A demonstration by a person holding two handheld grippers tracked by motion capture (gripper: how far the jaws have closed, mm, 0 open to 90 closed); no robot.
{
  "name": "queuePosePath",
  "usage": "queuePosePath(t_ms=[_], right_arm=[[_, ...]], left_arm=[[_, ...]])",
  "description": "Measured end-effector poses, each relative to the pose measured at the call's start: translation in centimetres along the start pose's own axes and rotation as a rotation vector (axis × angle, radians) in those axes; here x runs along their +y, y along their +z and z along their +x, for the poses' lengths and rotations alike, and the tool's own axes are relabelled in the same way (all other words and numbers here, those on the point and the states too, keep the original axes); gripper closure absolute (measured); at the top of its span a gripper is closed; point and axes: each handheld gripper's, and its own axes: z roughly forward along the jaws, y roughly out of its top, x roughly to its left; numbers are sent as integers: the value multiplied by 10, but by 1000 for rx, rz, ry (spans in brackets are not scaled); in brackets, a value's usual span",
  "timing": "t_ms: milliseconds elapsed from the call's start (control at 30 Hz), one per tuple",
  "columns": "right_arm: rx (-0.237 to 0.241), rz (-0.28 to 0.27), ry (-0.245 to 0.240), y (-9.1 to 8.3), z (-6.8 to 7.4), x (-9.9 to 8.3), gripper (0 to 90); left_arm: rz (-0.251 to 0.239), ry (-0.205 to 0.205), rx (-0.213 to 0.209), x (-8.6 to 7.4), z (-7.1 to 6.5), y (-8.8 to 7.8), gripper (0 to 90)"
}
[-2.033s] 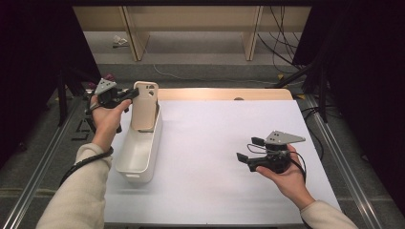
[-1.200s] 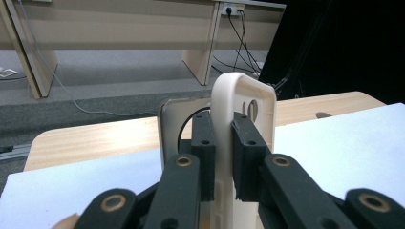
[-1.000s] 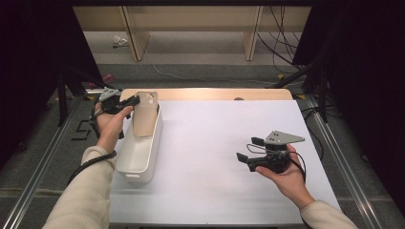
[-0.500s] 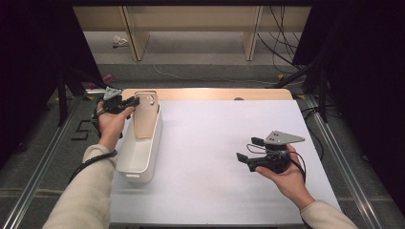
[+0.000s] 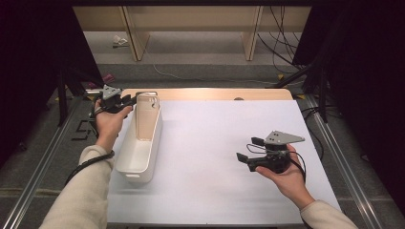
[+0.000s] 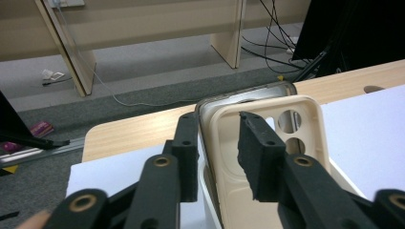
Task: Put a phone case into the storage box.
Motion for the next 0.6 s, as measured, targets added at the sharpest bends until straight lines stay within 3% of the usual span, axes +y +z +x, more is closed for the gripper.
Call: queuePosePath(t_ms=[200, 333, 600], right_arm=[[-2, 0, -2, 0, 0, 0, 163], [-1, 2, 0, 0, 0, 0, 163], [-2, 1, 1, 0, 0, 0, 163]], left_arm=[[6, 3, -18, 4, -4, -18, 547], [2, -22, -45, 5, -8, -30, 449], [-13, 42, -92, 5, -26, -53, 231]])
